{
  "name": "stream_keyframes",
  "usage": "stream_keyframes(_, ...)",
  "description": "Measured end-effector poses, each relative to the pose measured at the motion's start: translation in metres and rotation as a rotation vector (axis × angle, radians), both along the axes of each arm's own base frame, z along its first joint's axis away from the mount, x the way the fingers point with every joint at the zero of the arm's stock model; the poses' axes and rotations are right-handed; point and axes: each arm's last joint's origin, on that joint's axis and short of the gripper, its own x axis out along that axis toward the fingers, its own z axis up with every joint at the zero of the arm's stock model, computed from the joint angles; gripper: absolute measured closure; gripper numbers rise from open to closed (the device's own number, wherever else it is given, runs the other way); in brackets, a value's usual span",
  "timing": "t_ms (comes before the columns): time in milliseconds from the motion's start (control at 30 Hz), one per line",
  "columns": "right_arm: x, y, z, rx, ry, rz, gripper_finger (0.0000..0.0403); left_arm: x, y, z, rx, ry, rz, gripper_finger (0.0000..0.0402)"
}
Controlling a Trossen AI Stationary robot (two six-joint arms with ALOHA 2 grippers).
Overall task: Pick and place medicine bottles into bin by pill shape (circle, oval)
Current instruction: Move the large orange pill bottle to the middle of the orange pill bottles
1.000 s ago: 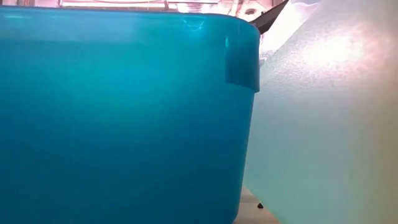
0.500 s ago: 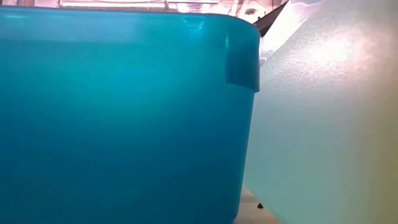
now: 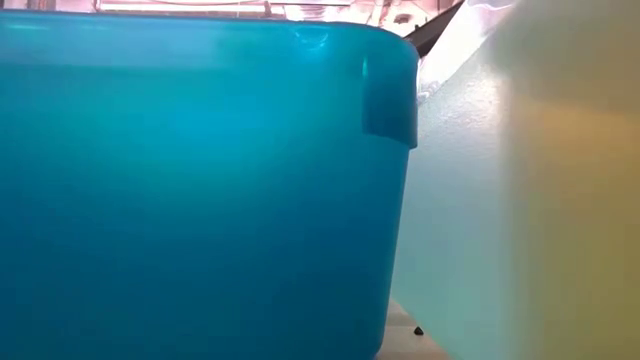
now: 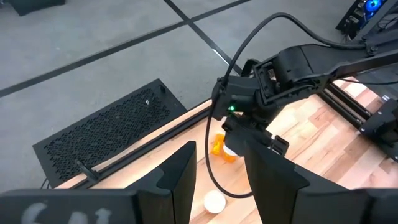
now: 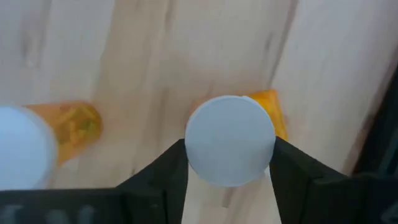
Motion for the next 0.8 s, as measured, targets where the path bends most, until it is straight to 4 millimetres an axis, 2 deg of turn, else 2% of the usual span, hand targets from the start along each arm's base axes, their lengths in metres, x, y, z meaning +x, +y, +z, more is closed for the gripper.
stream_keyframes(167, -0.005, 0.004, 0.006, 0.018, 0.027, 0.002, 0.0213, 0.000, 0.000, 0.000, 0.000, 0.000, 0.000, 0.0274)
stream_keyframes(267, -0.009, 0.003, 0.024, -0.011, -0.023, -0.009, 0.0212, 0.000, 0.000, 0.000, 0.000, 0.001, 0.000, 0.0274)
stream_keyframes(367, -0.015, -0.004, 0.044, -0.056, -0.101, -0.030, 0.0216, 0.000, 0.000, 0.000, 0.000, 0.000, 0.000, 0.0274)
stream_keyframes(500, -0.013, -0.019, 0.053, -0.142, -0.201, -0.093, 0.0215, 0.000, 0.000, 0.000, 0.000, 0.000, 0.000, 0.0274)
stream_keyframes(633, -0.009, -0.031, 0.044, -0.218, -0.199, -0.099, 0.0213, 0.000, 0.000, 0.000, 0.000, 0.000, 0.001, 0.0274)
stream_keyframes(800, -0.009, -0.033, 0.025, -0.202, -0.114, -0.066, 0.0212, 0.000, 0.000, 0.000, -0.007, -0.008, 0.007, 0.0274)
